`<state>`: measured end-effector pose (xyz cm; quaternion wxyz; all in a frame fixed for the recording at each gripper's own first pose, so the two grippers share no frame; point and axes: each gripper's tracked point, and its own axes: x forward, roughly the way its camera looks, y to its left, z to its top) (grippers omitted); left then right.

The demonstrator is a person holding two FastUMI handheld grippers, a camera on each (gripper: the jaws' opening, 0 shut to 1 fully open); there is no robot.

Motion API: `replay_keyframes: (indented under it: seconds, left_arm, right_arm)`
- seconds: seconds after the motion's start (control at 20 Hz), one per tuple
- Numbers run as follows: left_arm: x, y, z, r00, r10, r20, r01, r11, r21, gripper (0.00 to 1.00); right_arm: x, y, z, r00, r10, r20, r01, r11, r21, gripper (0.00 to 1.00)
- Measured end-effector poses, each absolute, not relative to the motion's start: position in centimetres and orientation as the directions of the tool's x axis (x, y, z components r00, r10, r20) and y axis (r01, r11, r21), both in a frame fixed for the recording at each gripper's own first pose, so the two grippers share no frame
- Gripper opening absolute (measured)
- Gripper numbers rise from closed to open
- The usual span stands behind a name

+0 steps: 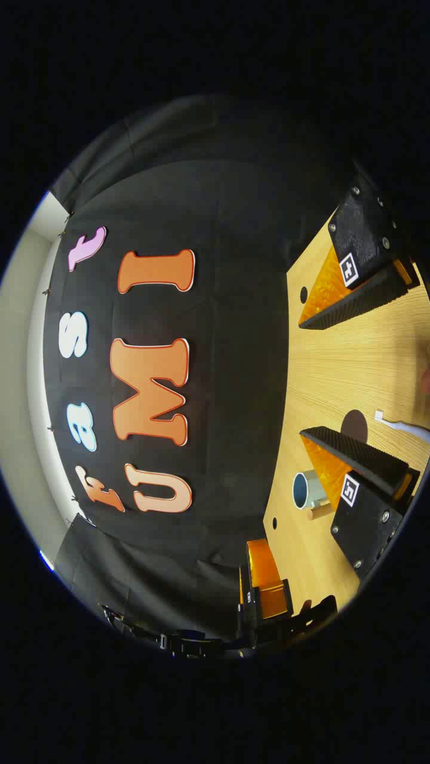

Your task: Put the toothbrush and toothpaste on the desktop into the cup, then pick up the cup and place it on the coaster on the desktop.

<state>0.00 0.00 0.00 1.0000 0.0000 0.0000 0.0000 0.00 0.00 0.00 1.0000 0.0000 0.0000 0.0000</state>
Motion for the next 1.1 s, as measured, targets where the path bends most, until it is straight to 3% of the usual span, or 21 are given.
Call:
replay_keyframes:
  seconds: [0.3, 0.75, 1.1]
  left_arm:
    - [-0.5, 0.4, 1.3, 0.999, 0.030, 0.022, -0.031, 0.999, 0.040, 1.00]
    - [-0.5, 2.0, 4.9, 0.998, 0.039, 0.045, -0.040, 0.998, 0.041, 0.97]
    - [1.0, 2.6, -0.2, 0.986, 0.033, -0.163, -0.025, 0.998, 0.051, 0.97]
  right_arm:
    - [-0.4, 0.2, 1.8, 1.000, 0.011, 0.021, -0.010, 1.000, -0.009, 0.98]
    - [-0.5, 1.3, 4.8, 0.999, 0.038, 0.030, -0.036, 0.998, -0.058, 0.98]
    - [-0.3, 1.9, 2.1, 0.994, 0.038, -0.103, -0.046, 0.996, -0.071, 0.98]
